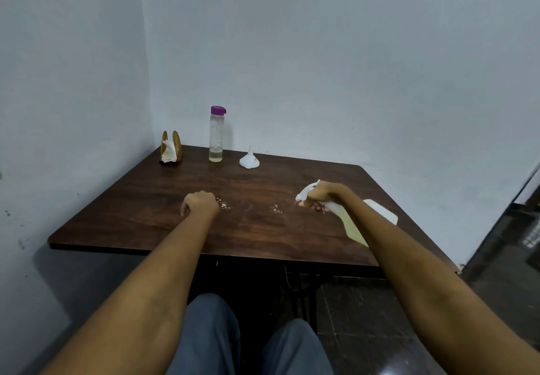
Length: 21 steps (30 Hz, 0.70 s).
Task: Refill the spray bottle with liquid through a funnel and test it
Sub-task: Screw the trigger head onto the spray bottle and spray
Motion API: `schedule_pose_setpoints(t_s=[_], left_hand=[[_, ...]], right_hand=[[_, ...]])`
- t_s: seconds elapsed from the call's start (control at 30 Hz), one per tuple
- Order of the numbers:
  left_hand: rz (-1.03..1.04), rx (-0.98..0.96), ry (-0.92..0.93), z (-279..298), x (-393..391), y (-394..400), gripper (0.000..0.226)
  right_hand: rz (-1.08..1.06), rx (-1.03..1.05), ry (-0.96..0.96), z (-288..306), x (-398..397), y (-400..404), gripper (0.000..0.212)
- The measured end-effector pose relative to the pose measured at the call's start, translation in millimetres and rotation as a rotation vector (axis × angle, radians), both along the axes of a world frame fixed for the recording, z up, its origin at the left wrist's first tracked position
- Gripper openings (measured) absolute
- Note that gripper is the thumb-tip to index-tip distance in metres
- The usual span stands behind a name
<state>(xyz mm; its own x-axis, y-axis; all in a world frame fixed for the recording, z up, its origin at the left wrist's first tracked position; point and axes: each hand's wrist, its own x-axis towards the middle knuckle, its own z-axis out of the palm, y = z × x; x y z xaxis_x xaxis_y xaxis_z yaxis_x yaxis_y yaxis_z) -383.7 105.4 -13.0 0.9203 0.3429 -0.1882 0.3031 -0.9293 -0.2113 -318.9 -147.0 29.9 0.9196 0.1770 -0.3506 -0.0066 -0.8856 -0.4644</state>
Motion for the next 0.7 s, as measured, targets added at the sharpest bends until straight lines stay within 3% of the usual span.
schedule_pose_setpoints(t_s=[0.2, 0.37, 0.5, 0.63, 0.7], left_hand=[[0.008, 0.0, 0.002, -1, -3, 4, 0.033], [0.002, -0.006, -0.016, -2, -2, 0, 0.032], [-0.008, -0.016, -0.025, -1, -5, 1, 0.032], [0.014, -0.023, -0.029, -2, -9, 11, 0.031], [0.03, -0.026, -0.02, -3, -11, 16, 0.03]], right_hand=[[-0.003, 0.143, -0.02, 11, -8, -2, 0.04], [0.142, 0.2, -0.066, 15, -16, 20, 0.043], [0.108, 0.262, -0.04, 5, -15, 61, 0.032], [0.114, 0.114, -0.208, 2, -14, 87, 0.014], [0.133, 0.127, -0.159, 5, -14, 94, 0.014]])
